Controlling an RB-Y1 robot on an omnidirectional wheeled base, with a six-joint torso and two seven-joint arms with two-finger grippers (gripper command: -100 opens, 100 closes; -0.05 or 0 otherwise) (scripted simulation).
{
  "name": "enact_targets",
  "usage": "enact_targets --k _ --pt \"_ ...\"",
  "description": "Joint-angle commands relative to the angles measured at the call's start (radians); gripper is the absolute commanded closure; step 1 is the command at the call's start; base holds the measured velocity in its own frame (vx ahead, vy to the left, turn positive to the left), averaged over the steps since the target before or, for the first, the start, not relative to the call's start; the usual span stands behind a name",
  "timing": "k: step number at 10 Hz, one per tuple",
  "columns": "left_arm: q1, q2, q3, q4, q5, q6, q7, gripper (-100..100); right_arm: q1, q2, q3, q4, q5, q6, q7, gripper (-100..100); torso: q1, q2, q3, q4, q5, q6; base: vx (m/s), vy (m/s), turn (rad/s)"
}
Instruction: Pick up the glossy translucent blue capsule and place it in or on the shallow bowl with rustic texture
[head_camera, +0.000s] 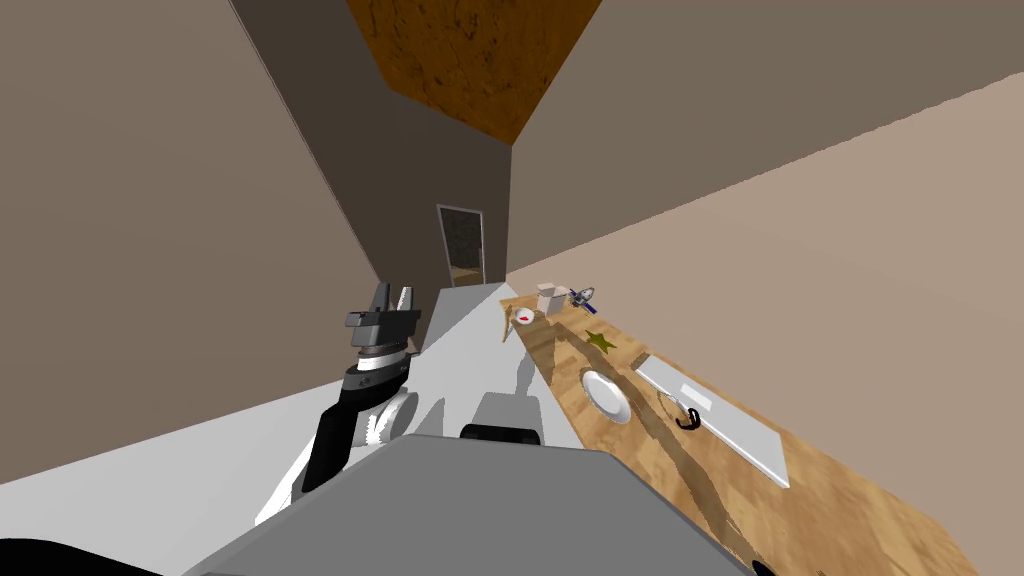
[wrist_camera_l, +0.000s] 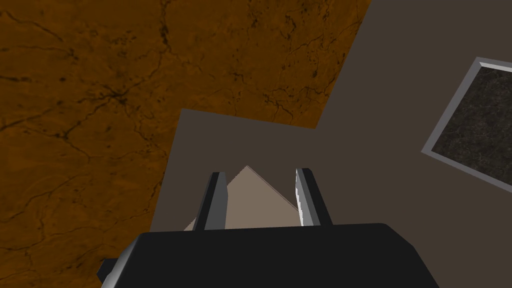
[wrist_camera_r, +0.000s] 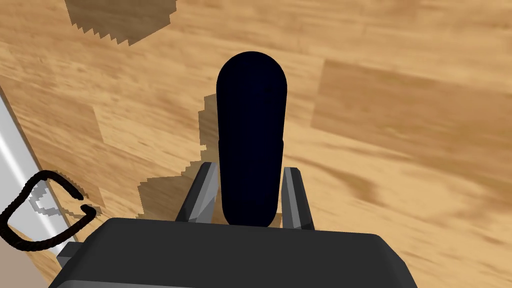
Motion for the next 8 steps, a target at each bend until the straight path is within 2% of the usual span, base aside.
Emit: enact_targets --k 1,2,3,8 --pt "0.0 0.0 0.0 0.0 0.0 0.0 0.0 0 0.0 0.0 0.0 0.0 0.0 0.0 0.0 100 0.0 0.0 0.0 0.0 0.0 0.0 -0.004 0.025 -0.009" --pt "0.0 0.0 0.0 0.0 0.0 0.0 0.0 0 0.0 -0.001 0.0 0.001 0.0 -0.004 0.0 0 -0.002 0.0 0.0 0.0 0.0 0.0 -0.001 0.006 -0.001" --pt "0.0 0.0 0.0 0.0 0.0 0.0 0.0 0 0.015 -0.023 0.003 -0.002 -0.011 0.002 -0.027 100 -0.003 -0.001 0.0 0.0 -0.001 0.0 -0.049 -0.02 0.025" --pt "0.0 0.0 0.0 0.0 0.0 0.0 0.0 0 0.07 -0.072 0.024 -0.018 -0.048 0.01 -0.124 100 -0.007 0.008 0.005 0.002 -0.001 0.003 -0.097 -0.046 0.018"
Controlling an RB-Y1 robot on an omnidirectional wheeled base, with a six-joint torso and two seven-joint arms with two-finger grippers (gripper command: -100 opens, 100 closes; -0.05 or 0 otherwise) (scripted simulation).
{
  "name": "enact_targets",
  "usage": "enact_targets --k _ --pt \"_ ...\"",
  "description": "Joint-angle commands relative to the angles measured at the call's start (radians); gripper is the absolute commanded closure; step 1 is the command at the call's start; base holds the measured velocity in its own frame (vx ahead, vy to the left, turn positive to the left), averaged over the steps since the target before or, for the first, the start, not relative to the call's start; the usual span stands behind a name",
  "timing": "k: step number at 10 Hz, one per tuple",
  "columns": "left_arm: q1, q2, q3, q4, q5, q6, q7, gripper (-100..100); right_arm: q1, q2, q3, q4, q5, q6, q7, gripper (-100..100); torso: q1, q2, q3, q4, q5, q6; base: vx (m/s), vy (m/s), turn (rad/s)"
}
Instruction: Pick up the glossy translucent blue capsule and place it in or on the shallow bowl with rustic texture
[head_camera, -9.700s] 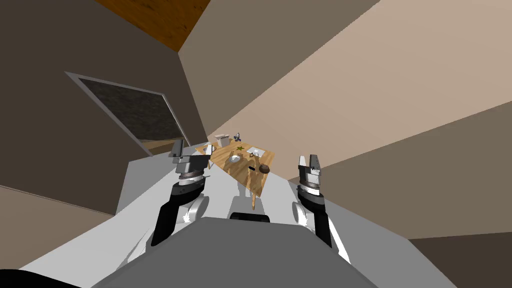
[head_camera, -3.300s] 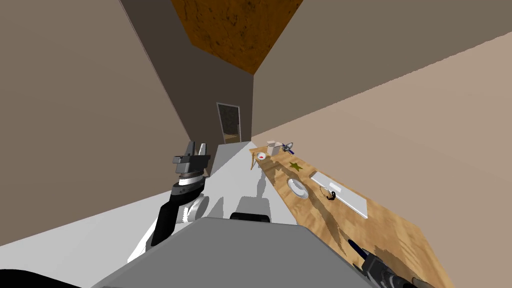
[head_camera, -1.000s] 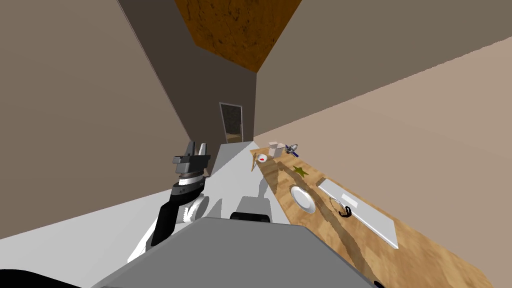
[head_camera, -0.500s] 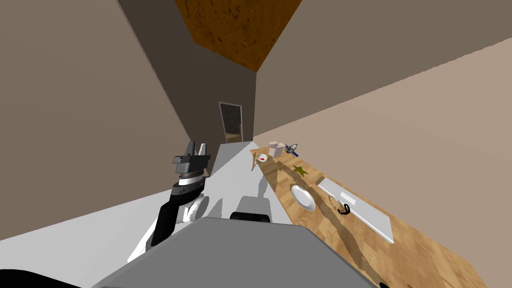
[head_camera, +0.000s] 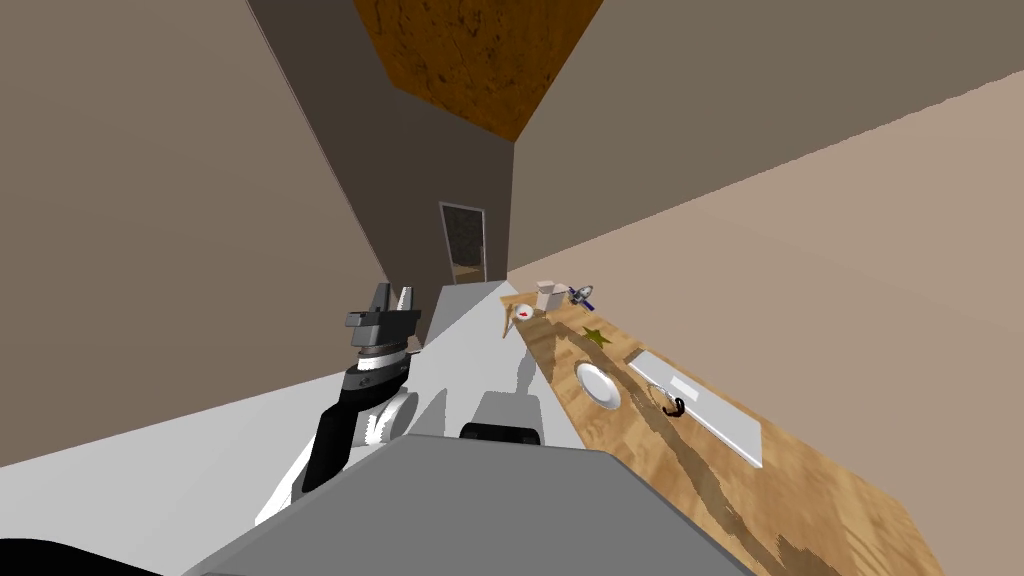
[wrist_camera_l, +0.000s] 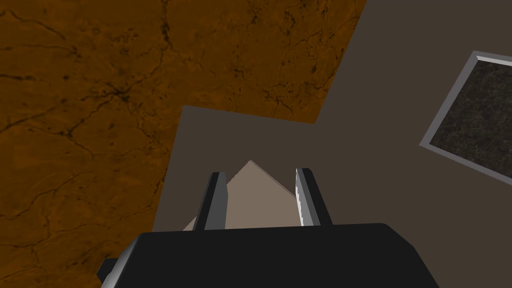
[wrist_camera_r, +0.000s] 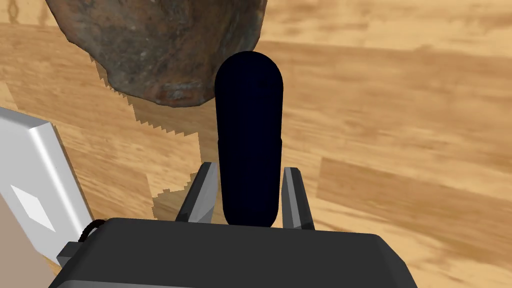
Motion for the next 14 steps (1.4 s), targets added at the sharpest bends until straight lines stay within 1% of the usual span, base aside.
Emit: enact_targets --k 1,6,7,8,9,10,11,13,14 --pt "0.0 0.0 0.0 0.0 0.0 0.0 0.0 0 0.015 -0.011 0.002 0.002 -0.013 -0.002 -0.029 100 0.0 0.0 0.0 0.0 0.0 0.0 -0.1 -0.044 0.031" --pt "0.0 0.0 0.0 0.0 0.0 0.0 0.0 0 0.063 -0.056 0.021 -0.009 -0.05 0.0 -0.117 100 0.0 0.0 0.0 0.0 0.0 0.0 -0.092 -0.048 0.022" --pt "0.0 0.0 0.0 0.0 0.0 0.0 0.0 0 0.078 -0.072 0.026 -0.01 -0.063 0.0 -0.146 100 0.0 -0.001 0.0 0.0 0.0 0.0 -0.106 -0.053 0.035" --pt "0.0 0.0 0.0 0.0 0.0 0.0 0.0 0 0.085 -0.08 0.029 -0.011 -0.068 0.0 -0.158 100 0.0 0.0 0.0 0.0 0.001 0.0 -0.122 -0.055 0.033" --pt "0.0 0.0 0.0 0.0 0.0 0.0 0.0 0 0.098 -0.1 0.033 -0.009 -0.081 -0.007 -0.183 100 0.0 0.001 0.001 0.0 0.001 0.001 -0.139 -0.061 0.041" --pt "0.0 0.0 0.0 0.0 0.0 0.0 0.0 0 0.102 -0.112 0.033 -0.005 -0.084 -0.017 -0.189 100 -0.001 0.002 0.001 0.0 0.001 0.001 -0.144 -0.072 0.036" --pt "0.0 0.0 0.0 0.0 0.0 0.0 0.0 0 0.101 -0.13 0.029 0.003 -0.083 -0.043 -0.184 100 -0.001 0.003 0.001 0.001 0.001 0.001 -0.108 -0.069 0.053" --pt "0.0 0.0 0.0 0.0 0.0 0.0 0.0 0 0.097 -0.141 0.024 0.009 -0.078 -0.068 -0.173 100 0.0 -0.003 -0.001 0.0 0.0 -0.002 -0.05 -0.03 0.048" --pt "0.0 0.0 0.0 0.0 0.0 0.0 0.0 0 0.09 -0.152 0.017 0.016 -0.07 -0.096 -0.158 100 0.002 -0.006 -0.003 -0.001 0.001 -0.002 -0.001 -0.014 0.043"
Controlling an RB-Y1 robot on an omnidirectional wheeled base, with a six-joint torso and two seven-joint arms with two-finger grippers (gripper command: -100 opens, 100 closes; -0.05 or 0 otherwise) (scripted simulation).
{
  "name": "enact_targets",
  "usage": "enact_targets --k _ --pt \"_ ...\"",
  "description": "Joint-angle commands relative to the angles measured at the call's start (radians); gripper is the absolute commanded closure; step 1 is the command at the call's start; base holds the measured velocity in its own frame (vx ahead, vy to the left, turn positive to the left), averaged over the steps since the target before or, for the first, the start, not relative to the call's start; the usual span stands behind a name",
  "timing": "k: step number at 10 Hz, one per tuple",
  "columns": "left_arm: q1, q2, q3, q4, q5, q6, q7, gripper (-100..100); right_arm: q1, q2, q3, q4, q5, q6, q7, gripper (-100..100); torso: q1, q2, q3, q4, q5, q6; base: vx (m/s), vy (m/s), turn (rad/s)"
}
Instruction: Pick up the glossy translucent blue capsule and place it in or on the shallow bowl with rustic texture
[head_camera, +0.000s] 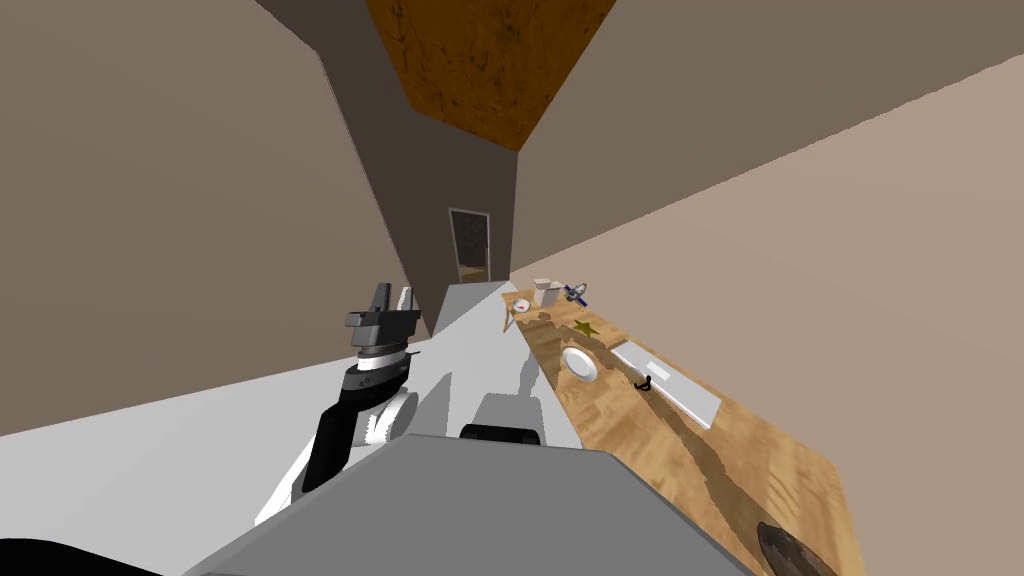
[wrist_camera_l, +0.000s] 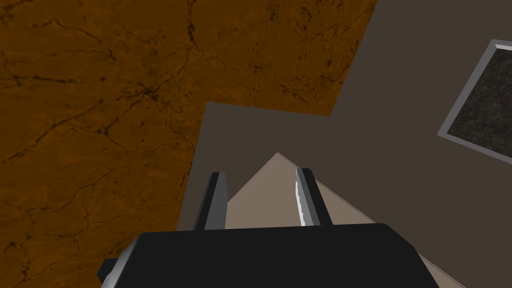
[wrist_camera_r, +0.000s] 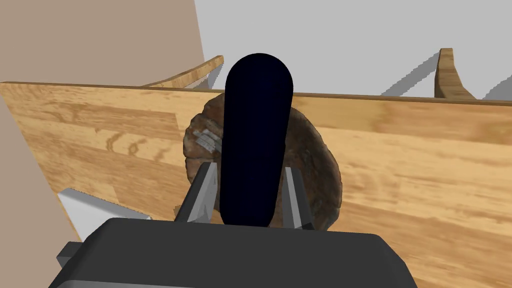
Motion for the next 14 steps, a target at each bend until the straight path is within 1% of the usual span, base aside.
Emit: enact_targets --k 1,2,3,5,6,8,9,10,14 --pt "0.0 0.0 0.0 0.0 0.0 0.0 0.0 0 -0.007 -0.012 -0.009 0.009 0.008 -0.036 0.021 100 0.0 0.0 0.0 0.0 0.0 0.0 0.007 -0.015 0.04" --pt "0.0 0.0 0.0 0.0 0.0 0.0 0.0 0 -0.011 -0.016 -0.013 0.012 0.012 -0.051 0.029 100 0.0 -0.002 -0.001 -0.001 0.0 0.0 0.009 -0.013 0.04" --pt "0.0 0.0 0.0 0.0 0.0 0.0 0.0 0 -0.019 -0.024 -0.021 0.019 0.022 -0.081 0.048 100 0.001 -0.002 -0.002 -0.001 0.0 -0.001 0.014 -0.012 0.055" --pt "0.0 0.0 0.0 0.0 0.0 0.0 0.0 0 -0.028 -0.031 -0.029 0.026 0.031 -0.109 0.067 100 0.001 -0.004 -0.003 -0.002 0.001 -0.002 0.02 -0.011 0.039" --pt "0.0 0.0 0.0 0.0 0.0 0.0 0.0 0 -0.036 -0.036 -0.036 0.031 0.039 -0.133 0.084 100 0.001 -0.004 -0.003 -0.002 0.0 -0.002 0.022 -0.008 0.038" --pt "0.0 0.0 0.0 0.0 0.0 0.0 0.0 0 -0.045 -0.04 -0.043 0.037 0.048 -0.157 0.102 100 0.002 -0.005 -0.003 -0.002 0.001 -0.003 0.022 -0.005 0.031" --pt "0.0 0.0 0.0 0.0 0.0 0.0 0.0 0 -0.036 -0.042 -0.041 0.026 0.043 -0.141 0.089 100 0.002 -0.005 -0.004 -0.003 0.001 -0.003 0.012 -0.003 0.013" --pt "0.0 0.0 0.0 0.0 0.0 0.0 0.0 0 -0.036 -0.043 -0.043 0.025 0.043 -0.144 0.092 -100 0.002 -0.004 -0.003 -0.003 0.001 -0.002 0.0 0.0 0.0" --pt "0.0 0.0 0.0 0.0 0.0 0.0 0.0 0 -0.036 -0.043 -0.043 0.025 0.043 -0.144 0.092 -100 0.002 -0.003 -0.002 -0.002 0.001 -0.002 0.0 0.0 0.0"
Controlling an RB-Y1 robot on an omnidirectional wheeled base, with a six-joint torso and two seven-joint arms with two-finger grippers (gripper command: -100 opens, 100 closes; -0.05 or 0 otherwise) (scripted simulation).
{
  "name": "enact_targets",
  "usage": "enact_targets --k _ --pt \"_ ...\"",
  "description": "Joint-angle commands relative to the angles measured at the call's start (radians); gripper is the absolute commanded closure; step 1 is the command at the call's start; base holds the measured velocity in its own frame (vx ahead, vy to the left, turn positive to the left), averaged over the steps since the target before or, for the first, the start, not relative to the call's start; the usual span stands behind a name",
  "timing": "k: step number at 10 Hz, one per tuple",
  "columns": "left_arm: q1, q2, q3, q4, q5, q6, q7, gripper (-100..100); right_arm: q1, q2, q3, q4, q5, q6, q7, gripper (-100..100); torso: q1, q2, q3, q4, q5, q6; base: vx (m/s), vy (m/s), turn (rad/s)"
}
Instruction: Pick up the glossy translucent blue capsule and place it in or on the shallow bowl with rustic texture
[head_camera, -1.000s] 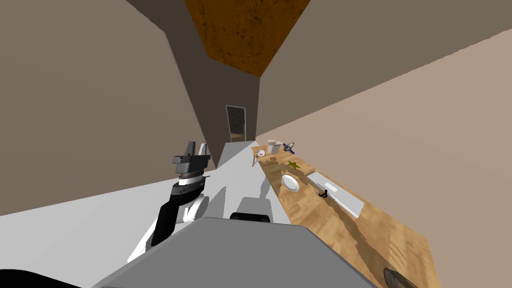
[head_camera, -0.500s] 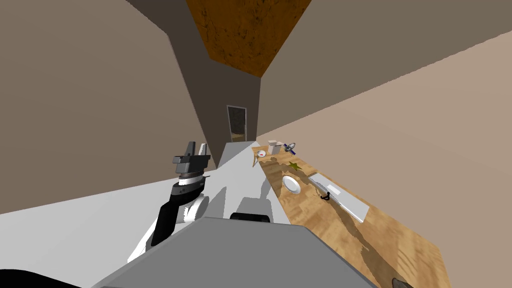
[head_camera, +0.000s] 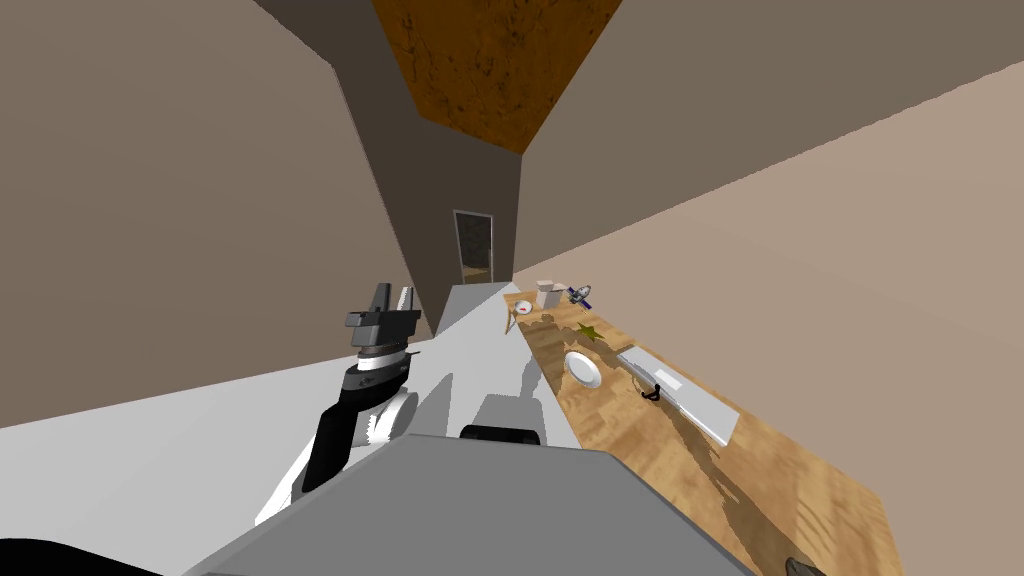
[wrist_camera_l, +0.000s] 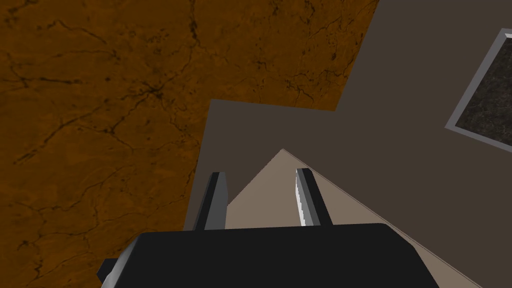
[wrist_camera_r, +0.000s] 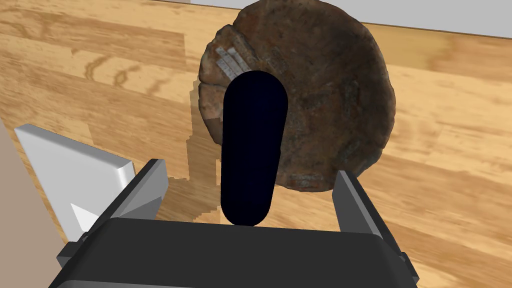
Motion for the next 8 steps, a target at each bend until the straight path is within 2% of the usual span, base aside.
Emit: enact_targets --k 1,2,4,7,8 --pt "0.0 0.0 0.0 0.0 0.0 0.0 0.0 0 0.0 0.0 0.0 0.0 0.0 0.0 0.0 0 0.0 0.0 0.0 0.0 0.0 0.0 0.0 0.0 0.0" --pt "0.0 0.0 0.0 0.0 0.0 0.0 0.0 0 0.01 -0.039 -0.006 -0.008 -0.007 -0.027 -0.01 -100 0.0 0.0 0.0 0.0 0.0 0.0 0.005 0.015 -0.088" --pt "0.0 0.0 0.0 0.0 0.0 0.0 0.0 0 0.016 -0.065 -0.011 -0.014 -0.012 -0.045 -0.017 -100 0.002 0.0 0.0 0.0 0.001 0.0 0.007 0.028 -0.054" --pt "0.0 0.0 0.0 0.0 0.0 0.0 0.0 0 0.032 -0.13 -0.022 -0.027 -0.024 -0.089 -0.034 -100 0.002 0.0 0.0 0.0 0.001 0.0 0.004 0.026 -0.071" --pt "0.0 0.0 0.0 0.0 0.0 0.0 0.0 0 0.019 -0.116 -0.015 -0.017 -0.017 -0.081 -0.031 -100 0.002 0.0 0.0 0.0 0.001 0.0 0.003 0.011 -0.009"
